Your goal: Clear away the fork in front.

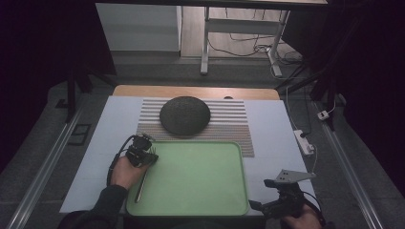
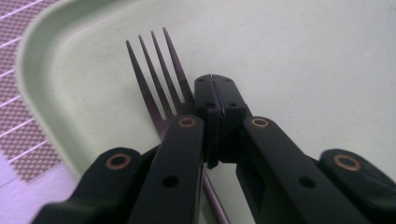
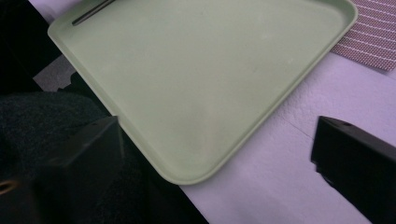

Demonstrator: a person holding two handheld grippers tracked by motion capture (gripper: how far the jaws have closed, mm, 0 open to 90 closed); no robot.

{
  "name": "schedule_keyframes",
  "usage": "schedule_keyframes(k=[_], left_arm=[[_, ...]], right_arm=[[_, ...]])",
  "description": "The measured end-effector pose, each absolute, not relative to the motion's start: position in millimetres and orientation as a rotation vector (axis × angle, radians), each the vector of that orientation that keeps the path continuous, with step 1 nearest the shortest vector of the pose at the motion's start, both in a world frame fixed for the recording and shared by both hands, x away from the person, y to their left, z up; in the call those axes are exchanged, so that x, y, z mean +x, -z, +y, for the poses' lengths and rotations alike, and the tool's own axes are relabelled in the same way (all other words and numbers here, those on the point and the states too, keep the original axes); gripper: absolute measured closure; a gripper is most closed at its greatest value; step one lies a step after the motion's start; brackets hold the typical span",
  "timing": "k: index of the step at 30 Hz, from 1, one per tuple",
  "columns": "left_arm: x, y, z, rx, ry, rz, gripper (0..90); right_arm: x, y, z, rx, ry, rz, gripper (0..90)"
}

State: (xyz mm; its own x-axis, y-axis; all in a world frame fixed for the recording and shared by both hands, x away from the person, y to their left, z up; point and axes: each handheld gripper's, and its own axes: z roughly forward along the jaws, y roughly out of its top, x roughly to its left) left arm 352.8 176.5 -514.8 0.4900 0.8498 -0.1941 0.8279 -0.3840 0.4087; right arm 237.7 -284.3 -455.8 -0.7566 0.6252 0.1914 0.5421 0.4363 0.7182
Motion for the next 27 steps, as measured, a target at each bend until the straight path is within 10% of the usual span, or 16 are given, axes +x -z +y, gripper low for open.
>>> schedule_keyframes(k=[14, 27], left_arm=[[348, 506, 181, 2.229, -0.073, 1.362, 80.1], [316, 471, 190, 2.126, -0.207, 1.082, 41.7]], right_arm=[[238, 455, -285, 1.055, -1.237, 2.571, 5.0], [238, 455, -285, 1.055, -1.236, 2.571, 5.0]])
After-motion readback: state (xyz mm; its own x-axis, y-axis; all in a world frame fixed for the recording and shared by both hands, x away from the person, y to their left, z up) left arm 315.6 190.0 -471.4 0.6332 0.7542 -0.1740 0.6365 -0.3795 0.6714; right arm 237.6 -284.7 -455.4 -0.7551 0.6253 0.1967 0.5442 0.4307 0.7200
